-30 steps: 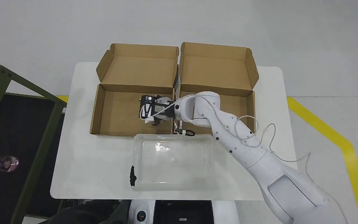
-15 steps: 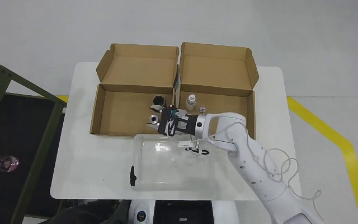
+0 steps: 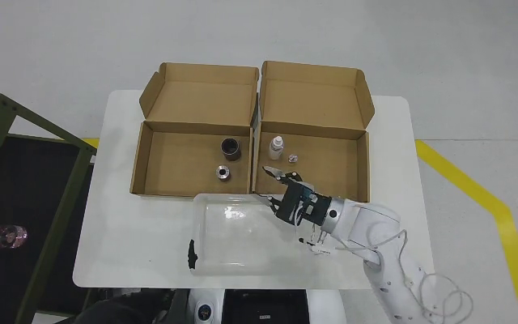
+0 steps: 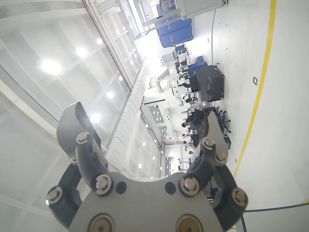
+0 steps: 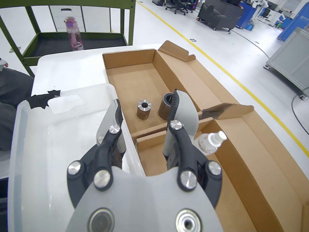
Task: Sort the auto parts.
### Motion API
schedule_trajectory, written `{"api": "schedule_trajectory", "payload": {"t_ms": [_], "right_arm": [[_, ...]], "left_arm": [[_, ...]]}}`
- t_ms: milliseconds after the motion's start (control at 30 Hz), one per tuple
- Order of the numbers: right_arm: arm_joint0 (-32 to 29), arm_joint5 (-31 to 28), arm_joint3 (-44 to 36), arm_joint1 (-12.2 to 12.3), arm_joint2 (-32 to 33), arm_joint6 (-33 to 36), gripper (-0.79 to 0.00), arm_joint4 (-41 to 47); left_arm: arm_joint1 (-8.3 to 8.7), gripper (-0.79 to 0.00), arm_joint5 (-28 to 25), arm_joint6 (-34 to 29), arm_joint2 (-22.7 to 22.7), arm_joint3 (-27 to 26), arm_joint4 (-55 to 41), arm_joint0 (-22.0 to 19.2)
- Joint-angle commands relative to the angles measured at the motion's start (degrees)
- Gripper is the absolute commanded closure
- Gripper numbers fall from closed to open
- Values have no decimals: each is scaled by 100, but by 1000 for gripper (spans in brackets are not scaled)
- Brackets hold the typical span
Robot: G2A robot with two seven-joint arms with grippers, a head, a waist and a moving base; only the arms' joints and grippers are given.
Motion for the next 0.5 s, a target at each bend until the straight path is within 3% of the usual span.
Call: {"api": "schedule_trajectory", "payload": {"t_ms": [0, 467], "right_arm": [[-270, 86, -116, 43, 221, -167, -363, -131], [-1787, 712, -453, 266, 1585, -1265, -505, -689]], "left_arm": [[0, -785, 0, 0, 0, 0, 0, 0], [0, -785, 0, 0, 0, 0, 0, 0]]}}
